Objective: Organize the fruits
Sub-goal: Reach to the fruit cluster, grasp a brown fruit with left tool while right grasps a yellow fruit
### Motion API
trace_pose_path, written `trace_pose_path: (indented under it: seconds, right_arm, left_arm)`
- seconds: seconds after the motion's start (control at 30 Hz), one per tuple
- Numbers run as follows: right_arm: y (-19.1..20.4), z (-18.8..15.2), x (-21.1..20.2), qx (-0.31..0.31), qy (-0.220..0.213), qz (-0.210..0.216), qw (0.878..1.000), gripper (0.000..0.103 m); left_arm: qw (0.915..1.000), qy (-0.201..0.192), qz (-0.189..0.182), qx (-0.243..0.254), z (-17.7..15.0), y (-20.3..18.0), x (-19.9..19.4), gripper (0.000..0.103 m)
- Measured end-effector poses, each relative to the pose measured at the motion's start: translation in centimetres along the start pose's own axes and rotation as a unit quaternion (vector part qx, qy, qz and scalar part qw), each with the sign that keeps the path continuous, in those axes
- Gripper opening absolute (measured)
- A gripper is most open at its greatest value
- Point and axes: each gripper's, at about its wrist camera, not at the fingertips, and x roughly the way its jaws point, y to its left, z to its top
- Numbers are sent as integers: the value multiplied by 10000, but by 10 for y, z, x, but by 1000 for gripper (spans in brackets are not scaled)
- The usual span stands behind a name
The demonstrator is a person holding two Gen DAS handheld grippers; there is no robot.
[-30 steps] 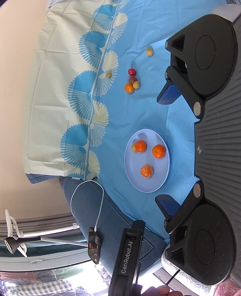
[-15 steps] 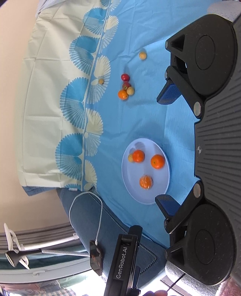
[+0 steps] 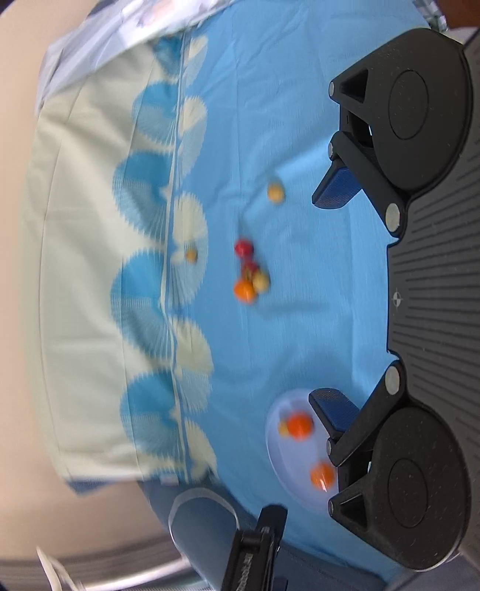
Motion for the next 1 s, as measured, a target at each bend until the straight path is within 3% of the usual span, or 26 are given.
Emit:
trace_pose_path:
  seconds: [0.23,0.4,0.5,0.73,0.93,1.0]
  right_arm:
    - [-63,6,73,265,-4,-737,9969,102]
    - [-93,1,147,321,47,-1004,9944,102]
    - [-102,0,182,219,85,-875,9959,102]
    - [-102,5,213,-85,-178,-342,9992,102]
    - [-105,2,241,-112,243,-239,9994,94]
    - [-105,1,241,-65,194,-230,9995,94]
  left_arm:
    - [9986,214,-347,333,37,-81,82,103]
    - [9964,478,-521,461,53,-124,158,103]
    - [9947,680,-540,552,58,-141,195,103]
    - [9914,821,-669,771,64,-166,245,103]
    - [9897,1013,-624,801,66,-173,269,103]
    - [9897,953,-626,865,64,-172,270,103]
